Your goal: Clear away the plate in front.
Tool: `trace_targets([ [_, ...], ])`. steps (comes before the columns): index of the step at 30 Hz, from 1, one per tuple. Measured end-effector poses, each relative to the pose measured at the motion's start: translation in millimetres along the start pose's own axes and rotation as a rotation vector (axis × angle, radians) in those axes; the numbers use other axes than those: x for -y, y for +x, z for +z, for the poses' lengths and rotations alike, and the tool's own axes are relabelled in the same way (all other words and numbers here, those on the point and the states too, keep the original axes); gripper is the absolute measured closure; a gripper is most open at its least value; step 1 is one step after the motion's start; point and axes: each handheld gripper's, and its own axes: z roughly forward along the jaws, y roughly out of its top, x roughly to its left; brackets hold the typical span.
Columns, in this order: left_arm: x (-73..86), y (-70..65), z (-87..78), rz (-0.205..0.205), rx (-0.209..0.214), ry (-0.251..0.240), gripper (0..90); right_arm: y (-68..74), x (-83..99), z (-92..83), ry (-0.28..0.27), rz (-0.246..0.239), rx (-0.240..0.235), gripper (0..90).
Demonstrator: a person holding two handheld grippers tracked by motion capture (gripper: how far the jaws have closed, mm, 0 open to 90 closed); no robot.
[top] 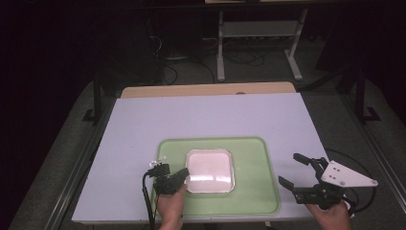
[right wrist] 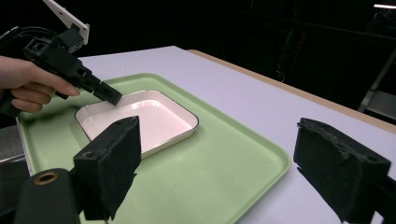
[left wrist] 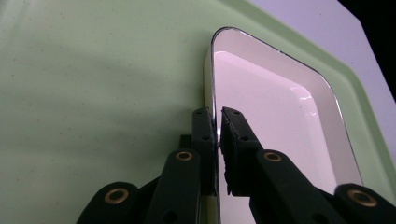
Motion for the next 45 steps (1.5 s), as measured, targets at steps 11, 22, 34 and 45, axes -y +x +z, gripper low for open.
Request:
trace_targets([
  [11,0.6,4.7,-6.5,0.016,0.001,-0.024,81.4,-0.4,0.3,1.4,0.001,0.002,0.001,14.1],
  [22,-4.8,6.6,-20.2,0.097,0.035,-0.096,77.6,-0.9,1.2,4.8,0.010,0.006,0.002,14.0],
  [34,-8.0,2.1,-22.6,0.210,0.104,-0.107,73.1,-0.4,2.0,10.3,0.026,0.009,0.003,14.0],
  [45,-12.7,-2.0,-25.7,0.288,0.141,-0.122,69.8,-3.9,4.9,12.4,0.043,0.024,0.006,14.0],
])
